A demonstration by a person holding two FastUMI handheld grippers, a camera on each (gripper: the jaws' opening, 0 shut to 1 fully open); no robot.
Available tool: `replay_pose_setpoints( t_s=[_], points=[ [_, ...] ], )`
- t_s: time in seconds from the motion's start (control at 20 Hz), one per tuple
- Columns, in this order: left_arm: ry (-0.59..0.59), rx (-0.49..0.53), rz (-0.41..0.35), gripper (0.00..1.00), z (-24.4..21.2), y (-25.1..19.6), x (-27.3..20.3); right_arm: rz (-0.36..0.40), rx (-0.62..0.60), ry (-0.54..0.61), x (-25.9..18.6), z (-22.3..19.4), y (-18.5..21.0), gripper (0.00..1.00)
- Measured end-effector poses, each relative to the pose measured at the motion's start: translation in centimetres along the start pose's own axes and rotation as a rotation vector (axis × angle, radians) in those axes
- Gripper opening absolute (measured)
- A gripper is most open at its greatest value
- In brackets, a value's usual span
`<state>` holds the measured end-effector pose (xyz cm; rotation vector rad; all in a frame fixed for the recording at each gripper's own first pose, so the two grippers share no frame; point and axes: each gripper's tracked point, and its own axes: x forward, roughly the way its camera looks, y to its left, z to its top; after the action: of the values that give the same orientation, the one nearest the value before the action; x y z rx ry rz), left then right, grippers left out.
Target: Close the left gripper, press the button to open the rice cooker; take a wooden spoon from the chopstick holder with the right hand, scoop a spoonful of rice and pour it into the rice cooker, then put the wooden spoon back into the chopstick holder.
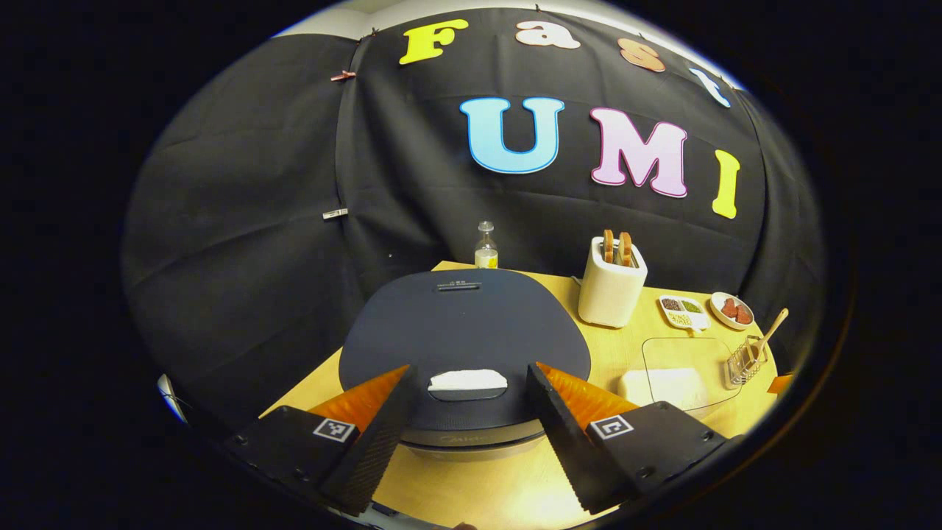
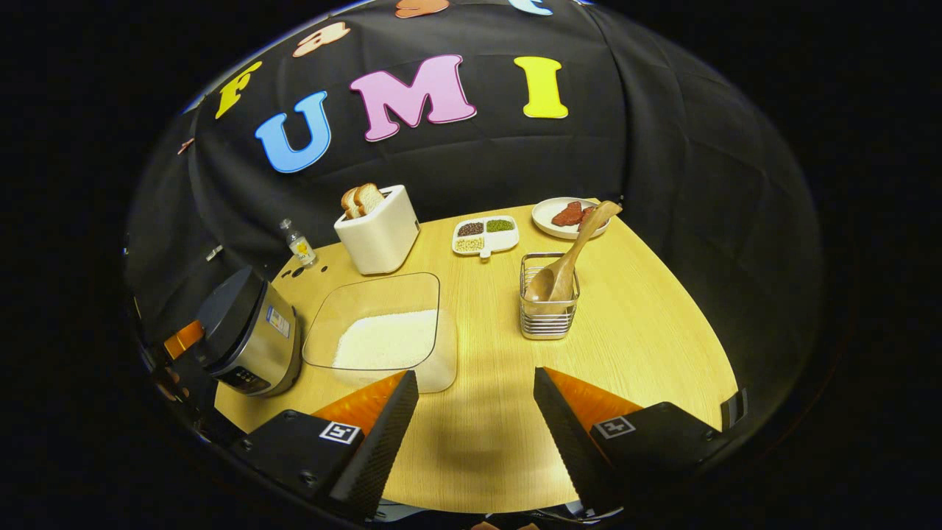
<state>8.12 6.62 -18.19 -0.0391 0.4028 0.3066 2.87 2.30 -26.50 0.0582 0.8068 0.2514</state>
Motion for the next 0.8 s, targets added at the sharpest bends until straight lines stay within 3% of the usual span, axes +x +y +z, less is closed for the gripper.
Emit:
replay_pose_setpoints(
  t_s=[0.4, 0.65, 0.8],
  points=[
    [0.022, -0.01, -0.038, 1.0, -0.5, -0.2, 1.1, 0.128, -0.025, -0.033, -2.1, 0.6, 1.4, 0.99],
    [0.0, 0.028, -0.012, 0.99, -0.4, -0.6, 1.5, 0.17, -0.103, -0.1, -4.1, 0.8, -1.7, 0.99],
    [-0.031, 0.063, 0.052, 0.98, 1.0, -0.2, -0.5, 0.19, -0.153, -0.151, -5.8, 1.6, -2.1, 0.99]
  ],
)
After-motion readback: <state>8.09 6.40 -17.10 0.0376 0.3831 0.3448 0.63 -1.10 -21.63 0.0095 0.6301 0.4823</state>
